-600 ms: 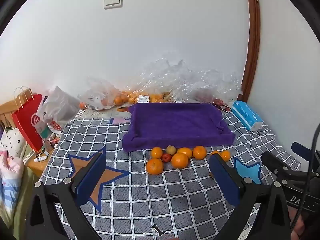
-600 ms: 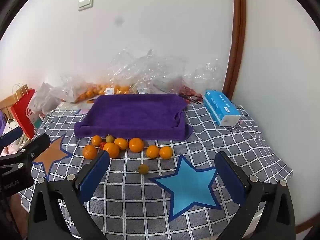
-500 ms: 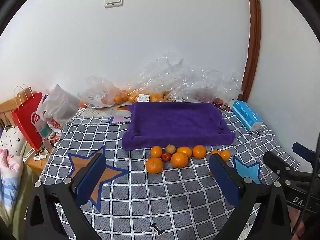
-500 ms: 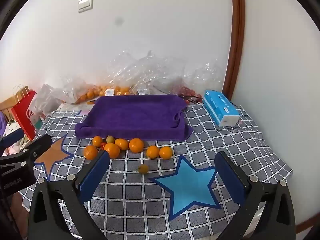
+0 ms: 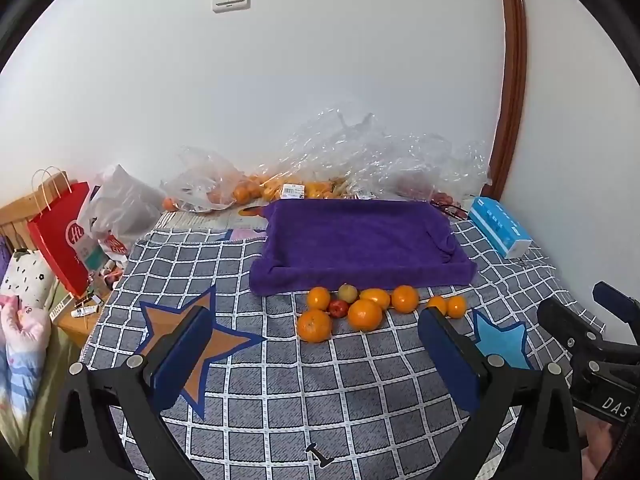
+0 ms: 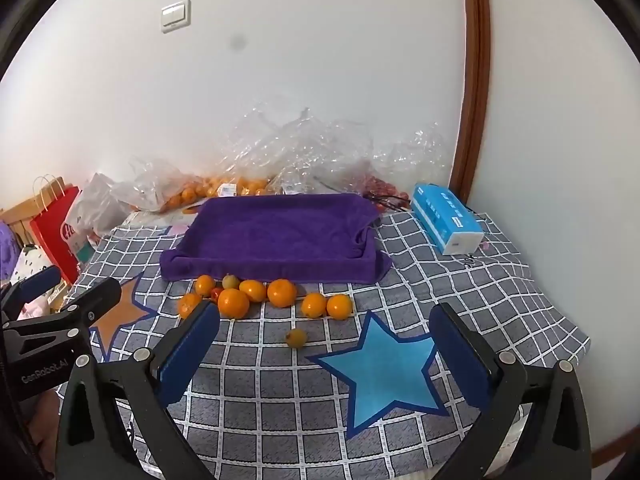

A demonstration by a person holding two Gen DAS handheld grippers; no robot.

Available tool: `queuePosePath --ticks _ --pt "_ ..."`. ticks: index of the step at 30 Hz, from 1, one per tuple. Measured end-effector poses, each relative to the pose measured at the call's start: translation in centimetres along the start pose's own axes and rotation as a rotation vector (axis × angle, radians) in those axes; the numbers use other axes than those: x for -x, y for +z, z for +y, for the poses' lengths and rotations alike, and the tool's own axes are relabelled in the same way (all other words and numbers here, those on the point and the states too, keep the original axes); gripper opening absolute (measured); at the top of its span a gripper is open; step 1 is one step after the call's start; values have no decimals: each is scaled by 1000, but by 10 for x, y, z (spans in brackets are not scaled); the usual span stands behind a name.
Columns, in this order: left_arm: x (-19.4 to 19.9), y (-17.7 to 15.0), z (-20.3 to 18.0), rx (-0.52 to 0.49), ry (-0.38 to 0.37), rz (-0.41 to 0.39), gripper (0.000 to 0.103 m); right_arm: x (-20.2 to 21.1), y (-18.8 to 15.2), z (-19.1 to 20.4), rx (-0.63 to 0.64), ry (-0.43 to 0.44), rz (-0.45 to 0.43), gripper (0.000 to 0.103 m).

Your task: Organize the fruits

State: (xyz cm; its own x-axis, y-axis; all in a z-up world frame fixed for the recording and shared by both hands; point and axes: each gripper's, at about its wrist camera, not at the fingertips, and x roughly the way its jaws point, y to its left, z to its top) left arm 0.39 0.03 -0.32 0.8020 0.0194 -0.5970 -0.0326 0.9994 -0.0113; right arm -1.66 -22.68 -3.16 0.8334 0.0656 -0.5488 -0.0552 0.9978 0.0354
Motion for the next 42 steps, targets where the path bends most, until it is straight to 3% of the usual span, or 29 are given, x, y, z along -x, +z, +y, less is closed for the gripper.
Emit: queuePosePath --ticks 42 --pt "3 -3 5 26 -2 -1 103 9 2 8 7 14 -25 103"
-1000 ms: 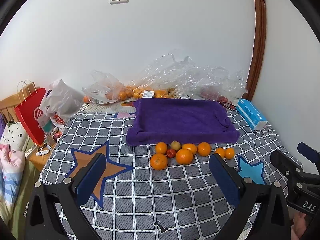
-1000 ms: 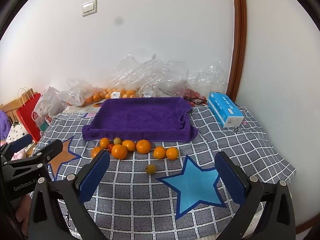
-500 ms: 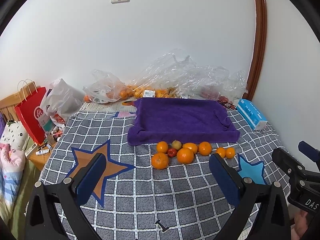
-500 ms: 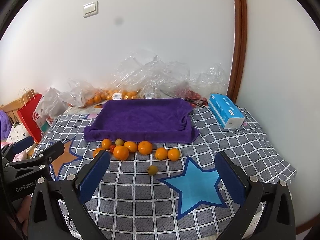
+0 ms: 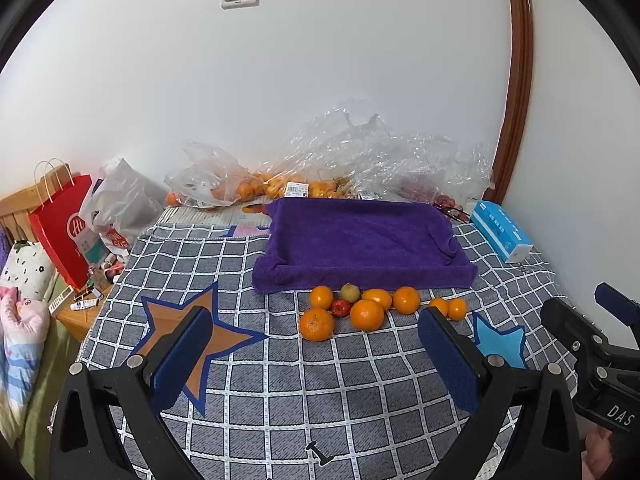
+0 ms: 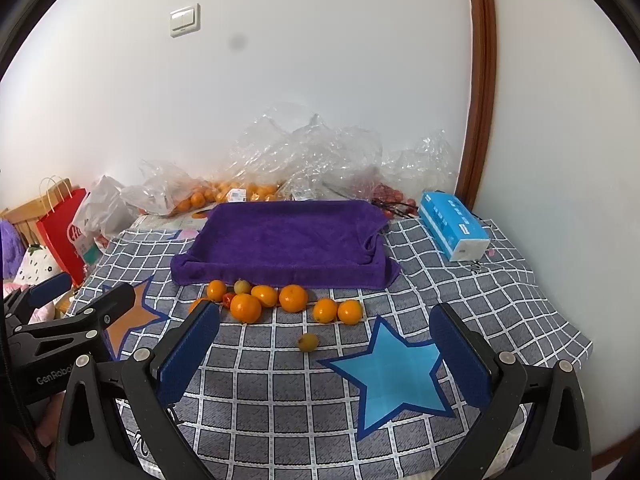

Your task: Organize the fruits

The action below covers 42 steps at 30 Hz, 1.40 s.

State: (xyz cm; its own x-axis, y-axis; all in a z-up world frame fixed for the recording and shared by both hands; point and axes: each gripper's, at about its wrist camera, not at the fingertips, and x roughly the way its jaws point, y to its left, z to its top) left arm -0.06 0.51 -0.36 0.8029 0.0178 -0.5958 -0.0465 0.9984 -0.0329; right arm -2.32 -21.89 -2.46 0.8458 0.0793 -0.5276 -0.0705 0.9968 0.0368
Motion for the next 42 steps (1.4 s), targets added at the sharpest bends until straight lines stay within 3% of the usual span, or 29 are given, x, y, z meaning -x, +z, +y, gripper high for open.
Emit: queuePosePath --ticks 14,24,28,42 --pt "-4 1 10 12 13 -7 103 -9 5 -3 -15 16 -13 103" --pt "3 10 5 -27 68 -24 103 -21 8 3 7 72 53 103" --pt "3 11 4 -23 46 -23 103 -16 9 8 64 46 29 103" --pt "-8 18 -2 -91 62 -26 103 -14 15 17 73 28 -34 103"
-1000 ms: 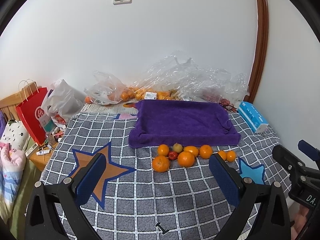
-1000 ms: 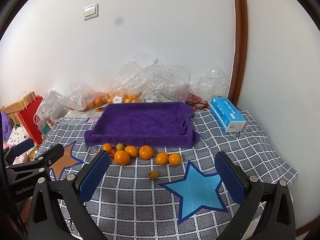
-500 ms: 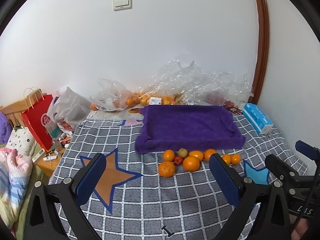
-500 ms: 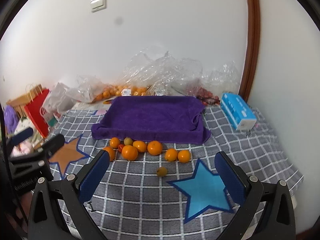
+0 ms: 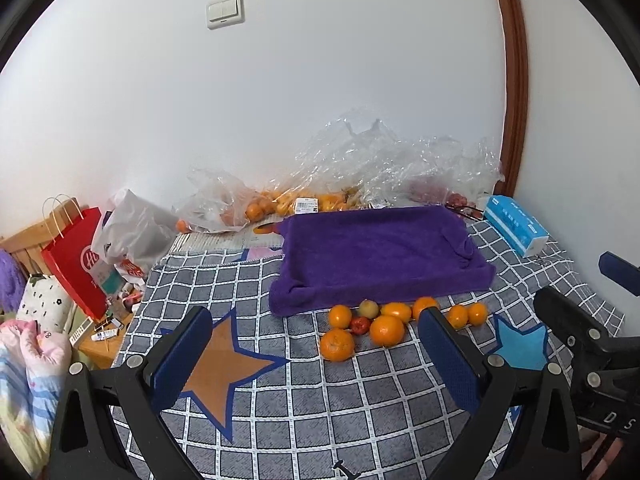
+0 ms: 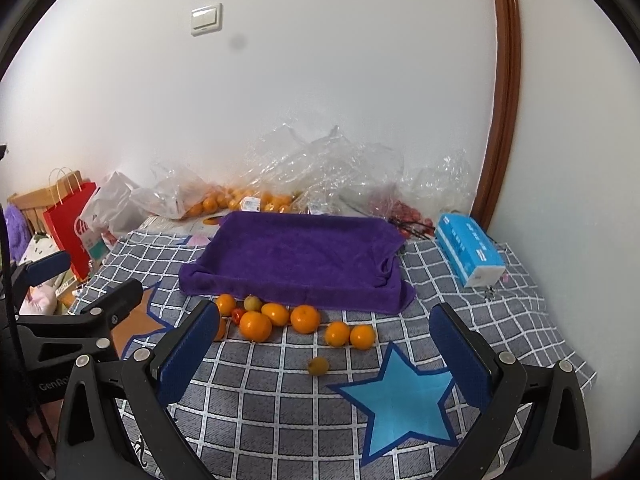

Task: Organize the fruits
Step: 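Move both tools toward the fruit row, right tool over the small yellow fruit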

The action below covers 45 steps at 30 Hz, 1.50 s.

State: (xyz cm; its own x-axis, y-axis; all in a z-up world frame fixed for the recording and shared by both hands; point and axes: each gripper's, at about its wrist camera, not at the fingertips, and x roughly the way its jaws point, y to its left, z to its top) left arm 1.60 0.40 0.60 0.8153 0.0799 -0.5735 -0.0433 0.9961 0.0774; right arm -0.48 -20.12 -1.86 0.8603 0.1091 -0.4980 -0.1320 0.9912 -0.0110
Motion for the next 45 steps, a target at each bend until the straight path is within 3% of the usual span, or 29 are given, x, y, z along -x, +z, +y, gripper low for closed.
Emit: queuePosePath --ticks 4,11,19,24,30,40,45 --pt "-8 -2 5 39 -18 0 103 -2 2 3 22 -8 -14 103" --pt "-28 -6 19 84 17 25 103 -8 6 -2 5 -3 -45 103" --pt "-58 -9 31 95 48 70 103 -46 0 -23 -62 31 26 101" --pt "-80 -12 27 83 11 98 103 -72 -16 -36 -86 40 94 100" --pt "-103 -21 19 52 -2 156 103 -111 -45 -40 -118 65 210 90" --pt "-133 -35 29 71 20 223 101 -145 -84 -31 -150 94 304 67" --pt "-143 -48 52 137 17 245 94 -157 -94 -27 -162 112 323 59"
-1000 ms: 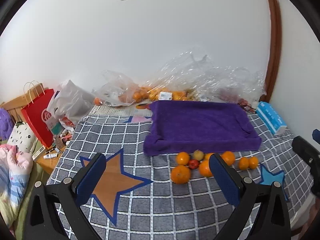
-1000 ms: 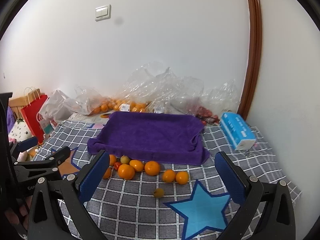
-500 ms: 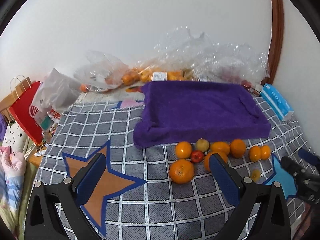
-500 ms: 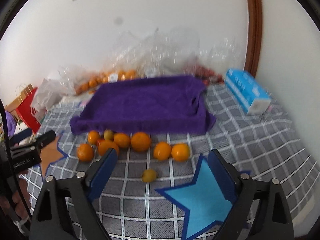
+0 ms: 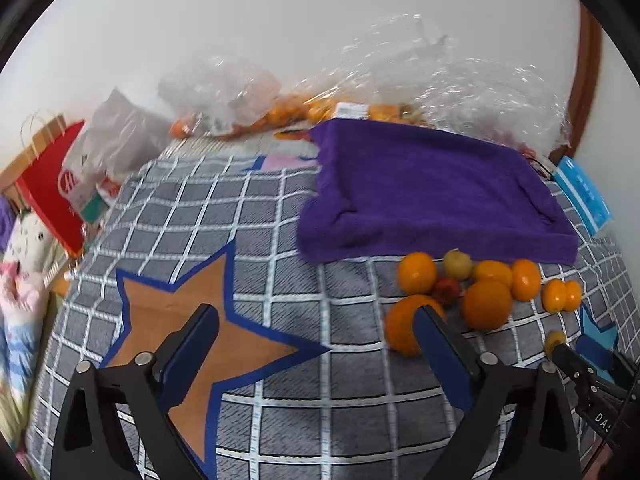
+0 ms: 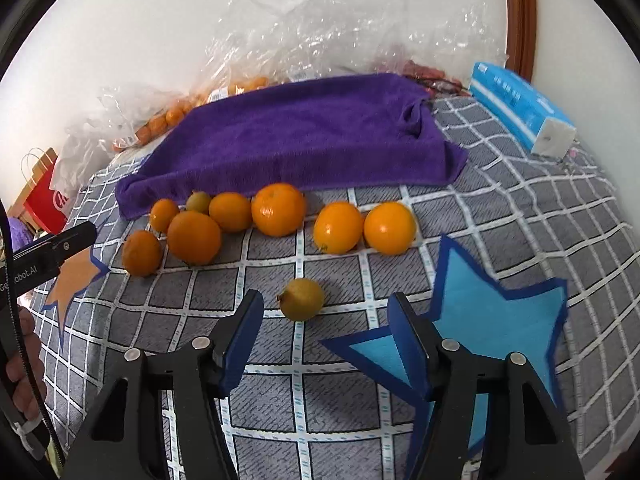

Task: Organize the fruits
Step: 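Move both tools toward the fruit row, right tool over the small yellow fruit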

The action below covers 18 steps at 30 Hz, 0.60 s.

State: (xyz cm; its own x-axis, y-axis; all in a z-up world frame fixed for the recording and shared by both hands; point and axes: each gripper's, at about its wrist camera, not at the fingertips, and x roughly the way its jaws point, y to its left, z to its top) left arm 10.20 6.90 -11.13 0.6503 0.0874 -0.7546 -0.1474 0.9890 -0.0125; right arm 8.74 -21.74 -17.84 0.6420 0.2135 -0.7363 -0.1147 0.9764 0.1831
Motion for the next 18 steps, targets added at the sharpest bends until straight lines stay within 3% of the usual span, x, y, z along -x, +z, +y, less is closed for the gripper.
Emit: queuePosePath --ticks 5,10,13,18 --pt "-13 -9 14 54 -64 51 79 -16 -1 7 14 -22 5 49" --pt "-16 -12 10 48 -133 45 75 -18 -2 15 73 -66 -18 26" --pt "-15 -13 1 22 -197 40 75 -18 0 13 80 -76 -22 26" --pt "-24 -15 -22 -33 -243 51 75 -19 1 7 85 -70 -24 26"
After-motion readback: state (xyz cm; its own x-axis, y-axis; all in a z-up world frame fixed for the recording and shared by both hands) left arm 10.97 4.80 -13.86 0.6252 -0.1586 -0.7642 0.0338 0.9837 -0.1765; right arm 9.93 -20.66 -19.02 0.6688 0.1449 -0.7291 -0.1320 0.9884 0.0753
